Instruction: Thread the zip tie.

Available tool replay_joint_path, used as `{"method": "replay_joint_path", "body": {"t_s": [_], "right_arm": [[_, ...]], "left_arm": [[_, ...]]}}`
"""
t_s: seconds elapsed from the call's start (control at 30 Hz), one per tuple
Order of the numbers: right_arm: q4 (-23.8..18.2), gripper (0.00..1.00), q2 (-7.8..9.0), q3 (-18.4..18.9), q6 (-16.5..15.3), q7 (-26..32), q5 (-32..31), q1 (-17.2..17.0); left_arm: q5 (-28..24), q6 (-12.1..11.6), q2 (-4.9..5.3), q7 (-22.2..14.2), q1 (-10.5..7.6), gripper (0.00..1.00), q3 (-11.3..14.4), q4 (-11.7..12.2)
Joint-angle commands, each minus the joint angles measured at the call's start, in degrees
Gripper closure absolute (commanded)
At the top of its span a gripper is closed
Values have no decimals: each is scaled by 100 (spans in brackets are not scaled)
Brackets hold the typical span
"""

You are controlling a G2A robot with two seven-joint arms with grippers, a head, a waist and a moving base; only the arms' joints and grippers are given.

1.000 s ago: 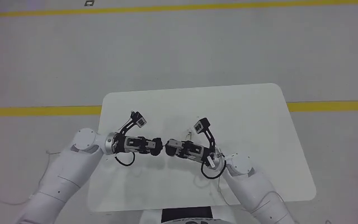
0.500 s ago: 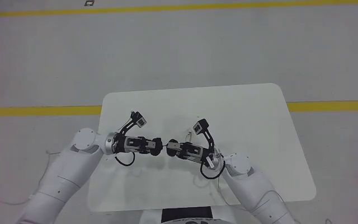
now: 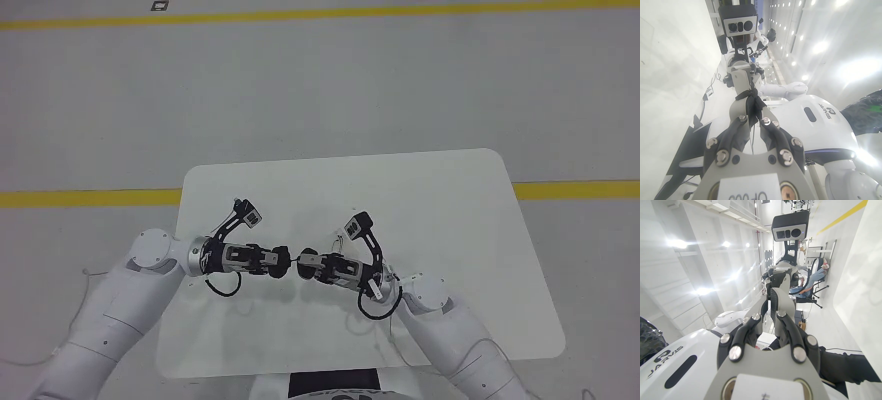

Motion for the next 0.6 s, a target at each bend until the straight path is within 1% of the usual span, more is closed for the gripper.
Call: {"method": "replay_joint_path", "body": {"t_s": [0.0,0.13,0.17,0.57], "right_arm": [[3,94,4,-9,4,-9,7,9],[11,95,14,-31,15,-20,6,32],[13,100,16,-36,18,-24,2,37],[28,100,46,-96,18,-88,-43,65]], "left_arm": [[0,0,0,0,0,100,0,0],[0,0,0,0,0,100,0,0],[0,0,0,0,0,100,0,0],[0,0,0,0,0,100,0,0]]}}
